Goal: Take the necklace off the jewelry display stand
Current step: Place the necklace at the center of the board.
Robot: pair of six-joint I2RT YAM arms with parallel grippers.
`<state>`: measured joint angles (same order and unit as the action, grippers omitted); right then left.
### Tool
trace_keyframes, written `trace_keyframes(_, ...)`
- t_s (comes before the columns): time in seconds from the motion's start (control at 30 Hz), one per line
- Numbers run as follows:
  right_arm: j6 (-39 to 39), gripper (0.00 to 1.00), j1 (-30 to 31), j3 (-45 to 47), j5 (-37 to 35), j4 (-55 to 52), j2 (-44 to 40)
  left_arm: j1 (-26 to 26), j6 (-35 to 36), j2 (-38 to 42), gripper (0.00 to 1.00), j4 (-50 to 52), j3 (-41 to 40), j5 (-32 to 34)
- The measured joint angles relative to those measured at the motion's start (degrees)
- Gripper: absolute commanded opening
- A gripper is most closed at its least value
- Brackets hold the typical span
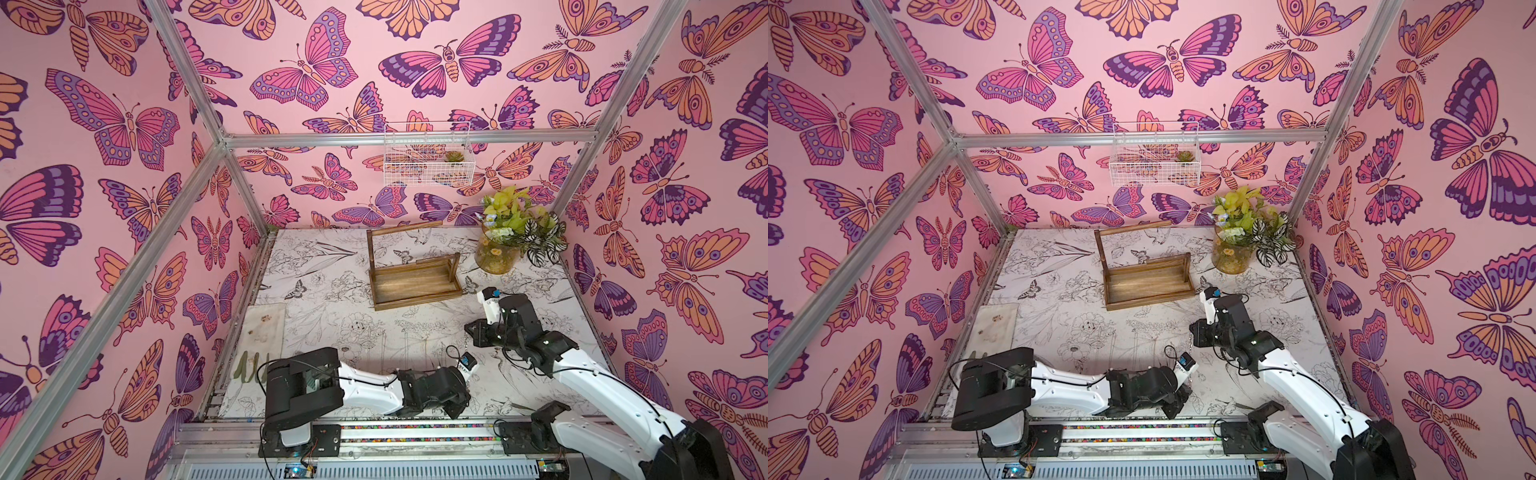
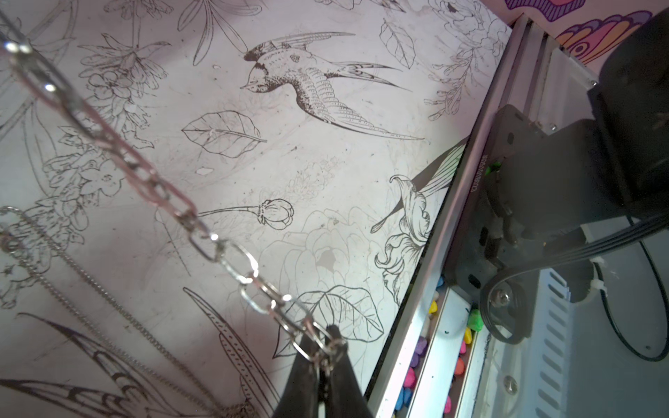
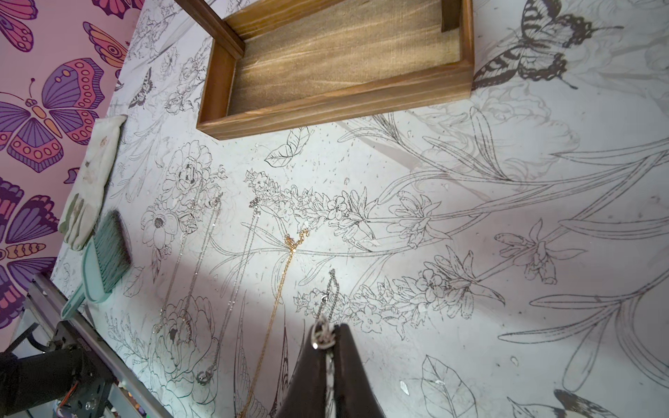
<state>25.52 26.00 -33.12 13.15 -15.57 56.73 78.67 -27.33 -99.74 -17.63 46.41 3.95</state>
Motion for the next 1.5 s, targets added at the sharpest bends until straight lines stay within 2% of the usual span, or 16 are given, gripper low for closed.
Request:
trace_keyframes(0.6, 1.29, 0.00, 0.87, 3.21, 0.48, 4.22, 6.36, 1.66, -3.45, -2.47, 0.00, -1.73, -0.35, -0.39)
trace_keyframes(1.4, 1.09, 0.00, 1.16, 4.74, 0.42, 7.74, 12.07, 2.47, -7.37, -6.05, 0.00, 3.19, 3.41, 0.87)
trace_keyframes(1.5, 1.09, 0.00, 1.16, 4.74, 0.35, 7.74, 12.31, 2.49, -7.69, -6.10, 0.05, 3.58, 3.61, 0.85)
